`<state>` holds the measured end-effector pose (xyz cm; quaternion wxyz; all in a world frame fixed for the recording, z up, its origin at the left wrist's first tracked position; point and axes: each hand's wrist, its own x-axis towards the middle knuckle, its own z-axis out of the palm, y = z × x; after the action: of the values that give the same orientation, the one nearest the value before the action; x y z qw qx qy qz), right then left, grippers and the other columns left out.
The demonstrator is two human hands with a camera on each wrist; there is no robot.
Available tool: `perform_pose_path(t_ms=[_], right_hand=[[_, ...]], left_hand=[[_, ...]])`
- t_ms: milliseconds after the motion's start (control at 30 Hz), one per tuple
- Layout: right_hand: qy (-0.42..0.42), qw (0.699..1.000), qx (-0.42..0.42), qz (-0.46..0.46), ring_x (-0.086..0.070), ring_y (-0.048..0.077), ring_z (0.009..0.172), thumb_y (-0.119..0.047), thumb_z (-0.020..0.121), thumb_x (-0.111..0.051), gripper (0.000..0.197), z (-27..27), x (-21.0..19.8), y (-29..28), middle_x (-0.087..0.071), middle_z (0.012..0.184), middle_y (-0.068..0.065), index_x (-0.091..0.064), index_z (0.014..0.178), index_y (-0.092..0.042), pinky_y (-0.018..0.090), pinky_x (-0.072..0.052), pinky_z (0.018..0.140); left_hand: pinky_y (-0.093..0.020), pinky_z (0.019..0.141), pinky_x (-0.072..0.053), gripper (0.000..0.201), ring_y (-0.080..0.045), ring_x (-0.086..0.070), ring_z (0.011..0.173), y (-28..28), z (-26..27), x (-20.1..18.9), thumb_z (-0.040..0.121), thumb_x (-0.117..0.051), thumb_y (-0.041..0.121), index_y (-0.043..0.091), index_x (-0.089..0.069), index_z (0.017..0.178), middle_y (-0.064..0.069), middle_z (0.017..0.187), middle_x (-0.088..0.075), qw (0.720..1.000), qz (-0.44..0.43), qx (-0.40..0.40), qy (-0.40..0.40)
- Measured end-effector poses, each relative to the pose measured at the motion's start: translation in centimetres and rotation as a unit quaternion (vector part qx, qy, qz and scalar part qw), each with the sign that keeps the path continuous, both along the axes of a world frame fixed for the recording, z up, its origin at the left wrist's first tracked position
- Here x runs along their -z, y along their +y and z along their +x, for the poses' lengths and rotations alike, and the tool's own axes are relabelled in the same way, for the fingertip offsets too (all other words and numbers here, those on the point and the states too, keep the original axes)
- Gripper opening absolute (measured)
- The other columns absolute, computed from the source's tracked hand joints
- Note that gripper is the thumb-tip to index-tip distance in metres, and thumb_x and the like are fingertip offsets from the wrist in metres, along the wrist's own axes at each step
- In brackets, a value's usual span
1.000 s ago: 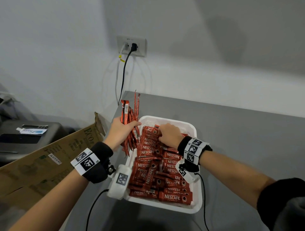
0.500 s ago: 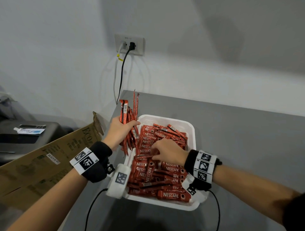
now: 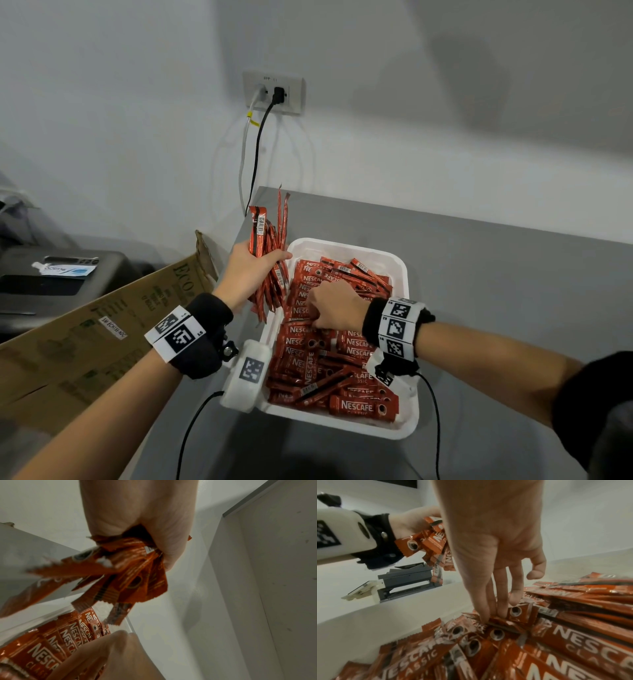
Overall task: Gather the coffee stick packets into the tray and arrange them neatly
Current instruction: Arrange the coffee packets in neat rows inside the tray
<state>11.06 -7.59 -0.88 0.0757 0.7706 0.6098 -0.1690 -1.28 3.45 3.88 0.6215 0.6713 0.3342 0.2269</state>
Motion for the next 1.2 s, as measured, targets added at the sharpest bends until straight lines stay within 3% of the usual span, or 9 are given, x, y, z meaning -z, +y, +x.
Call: perform_pose_path(t_ms=[233, 333, 533, 633, 833, 933, 1100, 1200], right_hand=[[0.065, 0.996, 0.052, 0.011, -0.063, 0.024, 0.094, -0.012, 0.089, -0.06, 0.019, 1.0, -0.4, 0.7, -0.065, 0.108, 0.008, -0.063, 0.107, -0.007, 0.035, -0.054, 0.082], [0.086, 0.994, 0.06, 0.018, -0.062, 0.024, 0.095, -0.009, 0.087, -0.061, 0.015, 1.0, 0.1, 1.0, -0.063, 0.11, 0.011, -0.061, 0.102, -0.006, 0.038, -0.053, 0.085], [0.117, 0.989, 0.069, 0.054, -0.064, 0.024, 0.084, -0.001, 0.084, -0.064, 0.008, 0.9, 0.4, 1.0, -0.066, 0.096, 0.012, -0.063, 0.092, -0.001, 0.033, -0.055, 0.078], [0.119, 0.987, 0.083, 0.07, -0.065, 0.022, 0.075, -0.004, 0.081, -0.069, 0.006, 1.2, 0.2, 1.2, -0.068, 0.085, 0.011, -0.066, 0.084, 0.0, 0.03, -0.056, 0.073], [0.082, 0.99, 0.092, 0.07, -0.064, 0.022, 0.088, -0.011, 0.083, -0.068, 0.009, 1.9, 0.5, 0.8, -0.067, 0.096, 0.007, -0.065, 0.09, -0.007, 0.035, -0.055, 0.078], [0.072, 0.991, 0.095, 0.063, -0.064, 0.02, 0.087, -0.016, 0.083, -0.067, 0.011, 2.8, -0.5, 0.5, -0.068, 0.095, 0.005, -0.067, 0.092, -0.008, 0.029, -0.051, 0.071], [-0.003, 0.967, 0.221, 0.127, -0.065, 0.023, 0.084, -0.01, 0.083, -0.06, 0.011, 8.5, -2.9, -1.3, -0.07, 0.091, 0.004, -0.07, 0.088, -0.011, 0.031, -0.051, 0.069], [0.039, 0.959, 0.26, 0.104, -0.063, 0.025, 0.091, -0.014, 0.082, -0.069, 0.022, 10.4, -2.7, -2.7, -0.067, 0.102, 0.011, -0.065, 0.102, -0.005, 0.033, -0.052, 0.08]], left_hand=[[-0.019, 0.066, -0.047, 0.015, -0.016, -0.064, 0.079, 0.0, 0.1, 0.0, 0.084, -0.065, 0.014, 0.006, -0.062, 0.097, -0.007, 0.086, -0.065, 1.0, 0.001, 0.001, 0.001], [-0.017, 0.064, -0.048, 0.015, -0.013, -0.065, 0.076, -0.1, 0.3, 0.0, 0.085, -0.064, 0.014, 0.007, -0.062, 0.097, -0.005, 0.085, -0.065, 1.0, 0.003, 0.002, 0.003], [-0.033, 0.081, -0.053, 0.022, -0.025, -0.064, 0.085, 0.3, 0.3, 0.1, 0.083, -0.066, 0.016, 0.001, -0.064, 0.098, -0.015, 0.092, -0.066, 1.0, 0.018, -0.006, 0.011], [-0.031, 0.08, -0.053, 0.022, -0.023, -0.065, 0.085, 0.3, 0.2, 0.2, 0.083, -0.066, 0.016, 0.002, -0.065, 0.099, -0.013, 0.092, -0.066, 1.0, 0.017, -0.005, 0.011], [-0.023, 0.071, -0.049, 0.018, -0.018, -0.064, 0.08, 0.0, 0.2, 0.0, 0.083, -0.066, 0.015, 0.004, -0.064, 0.098, -0.007, 0.086, -0.065, 1.0, 0.006, -0.004, 0.004], [-0.024, 0.073, -0.05, 0.013, -0.019, -0.064, 0.082, 0.0, 0.1, -0.1, 0.084, -0.066, 0.015, 0.009, -0.064, 0.095, -0.007, 0.087, -0.065, 1.0, 0.005, -0.002, 0.003], [-0.027, 0.078, -0.051, 0.022, -0.021, -0.065, 0.086, 0.2, 0.2, 0.0, 0.084, -0.066, 0.016, 0.004, -0.063, 0.102, -0.011, 0.093, -0.066, 1.0, 0.0, -0.004, 0.006], [-0.022, 0.071, -0.049, 0.024, -0.018, -0.065, 0.082, -0.1, 0.5, -0.2, 0.085, -0.064, 0.015, 0.001, -0.062, 0.104, -0.011, 0.092, -0.066, 1.0, -0.004, 0.005, 0.002]])
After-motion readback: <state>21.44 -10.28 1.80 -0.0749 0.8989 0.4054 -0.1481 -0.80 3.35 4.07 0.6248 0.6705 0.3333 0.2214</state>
